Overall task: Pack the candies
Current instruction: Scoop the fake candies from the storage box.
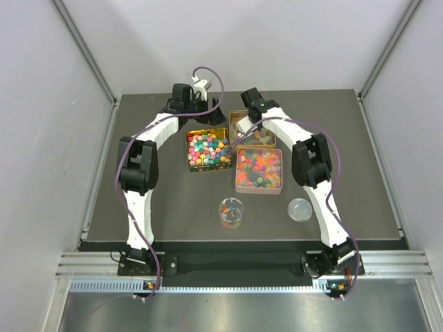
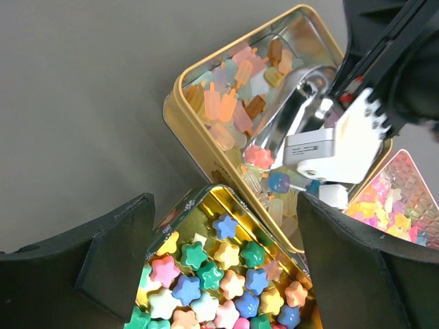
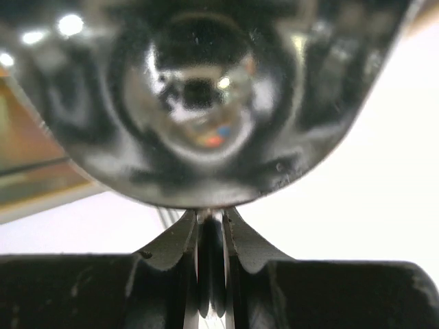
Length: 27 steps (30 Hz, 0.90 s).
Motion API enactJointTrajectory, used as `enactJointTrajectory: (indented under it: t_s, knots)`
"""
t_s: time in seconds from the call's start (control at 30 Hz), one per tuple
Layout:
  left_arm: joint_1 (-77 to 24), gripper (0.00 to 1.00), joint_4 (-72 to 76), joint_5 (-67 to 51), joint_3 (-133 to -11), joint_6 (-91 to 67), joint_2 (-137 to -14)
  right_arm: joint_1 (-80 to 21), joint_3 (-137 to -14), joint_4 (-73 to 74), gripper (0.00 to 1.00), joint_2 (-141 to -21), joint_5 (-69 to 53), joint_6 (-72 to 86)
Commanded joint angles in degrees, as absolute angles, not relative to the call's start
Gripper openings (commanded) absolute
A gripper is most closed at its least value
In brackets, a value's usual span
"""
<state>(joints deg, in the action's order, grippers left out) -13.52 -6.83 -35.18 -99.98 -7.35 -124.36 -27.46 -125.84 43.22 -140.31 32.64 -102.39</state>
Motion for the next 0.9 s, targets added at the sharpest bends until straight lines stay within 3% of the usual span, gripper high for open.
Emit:
enactJointTrajectory:
  t_s: [0.0, 0.17, 0.6, 0.87]
  knots:
    - [-13.27, 0.88, -4.22, -36.48, -98.79, -6.94, -120.15, -28.56, -129.73, 45.88, 0.0, -139.66, 27.25, -101.43]
    - [-13.27, 0.88, -4.04, -36.39, -98.88, -7.21, -119.97, -28.48, -129.82, 46.76, 0.0, -139.74, 24.61, -101.95]
    - [-13.27, 0.88, -3.08, -35.77, -99.4, -7.91, -120.76, -24.09, -131.22, 40.96, 0.0, -140.45, 30.93, -107.39]
    - [-13.45, 0.88, -2.29, -35.95, -100.81, -8.79, -122.52, -22.24, -125.43, 39.99, 0.0, -137.37, 34.01, -111.62]
